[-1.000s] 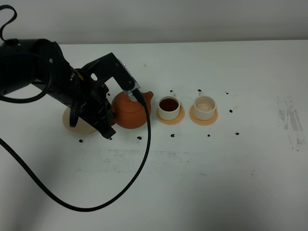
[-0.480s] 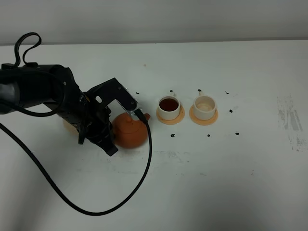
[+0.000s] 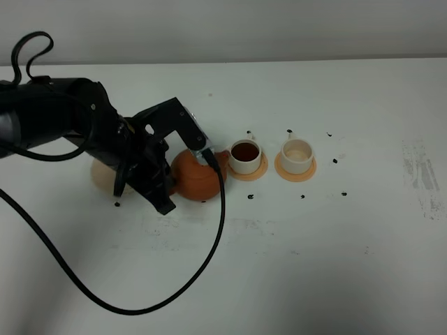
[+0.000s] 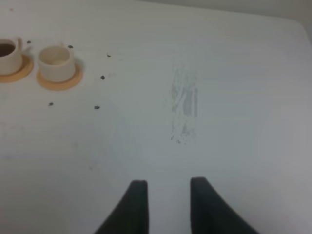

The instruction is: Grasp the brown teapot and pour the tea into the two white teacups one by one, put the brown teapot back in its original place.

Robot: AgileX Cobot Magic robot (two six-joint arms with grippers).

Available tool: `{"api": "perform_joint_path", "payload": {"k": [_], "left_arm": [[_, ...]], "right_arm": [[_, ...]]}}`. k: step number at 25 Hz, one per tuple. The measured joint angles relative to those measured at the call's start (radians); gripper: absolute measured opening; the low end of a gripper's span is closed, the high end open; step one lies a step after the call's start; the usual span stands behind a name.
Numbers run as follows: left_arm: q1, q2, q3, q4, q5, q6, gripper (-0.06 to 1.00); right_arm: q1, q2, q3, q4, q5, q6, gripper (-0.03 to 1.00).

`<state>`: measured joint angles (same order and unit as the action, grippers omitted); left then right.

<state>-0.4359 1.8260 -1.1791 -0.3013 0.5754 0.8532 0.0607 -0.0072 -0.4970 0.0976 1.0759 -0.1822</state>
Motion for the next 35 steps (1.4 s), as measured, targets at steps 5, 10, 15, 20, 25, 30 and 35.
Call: {"api": "perform_joint_path", "payload": {"k": [5, 10, 15, 20, 25, 30, 35], "left_arm": [[-0.005, 0.036, -0.212, 0.077, 0.061, 0.002, 0.13], [-0.027, 0.182, -0.503, 0.176, 0.147, 0.008, 0.13], [-0.059, 0.355, -0.747, 0.196, 0.189, 0.139, 0.13], [-0.082, 0.444, -0.804, 0.212, 0.168, 0.327, 0.13], [-0.083, 0.462, -0.804, 0.217, 0.140, 0.469, 0.13], [-0.085, 0.462, -0.804, 0.217, 0.123, 0.600, 0.13], [-0.101, 0.462, -0.804, 0.221, 0.119, 0.702, 0.13]], "right_arm": [[0.000, 0.000, 0.000, 0.000, 0.000, 0.000, 0.23], [0.000, 0.000, 0.000, 0.000, 0.000, 0.000, 0.23], [0.000, 0.000, 0.000, 0.000, 0.000, 0.000, 0.23], [0.000, 0.000, 0.000, 0.000, 0.000, 0.000, 0.23], [0.000, 0.000, 0.000, 0.000, 0.000, 0.000, 0.23], [0.000, 0.000, 0.000, 0.000, 0.000, 0.000, 0.23], [0.000, 0.000, 0.000, 0.000, 0.000, 0.000, 0.23]]}}
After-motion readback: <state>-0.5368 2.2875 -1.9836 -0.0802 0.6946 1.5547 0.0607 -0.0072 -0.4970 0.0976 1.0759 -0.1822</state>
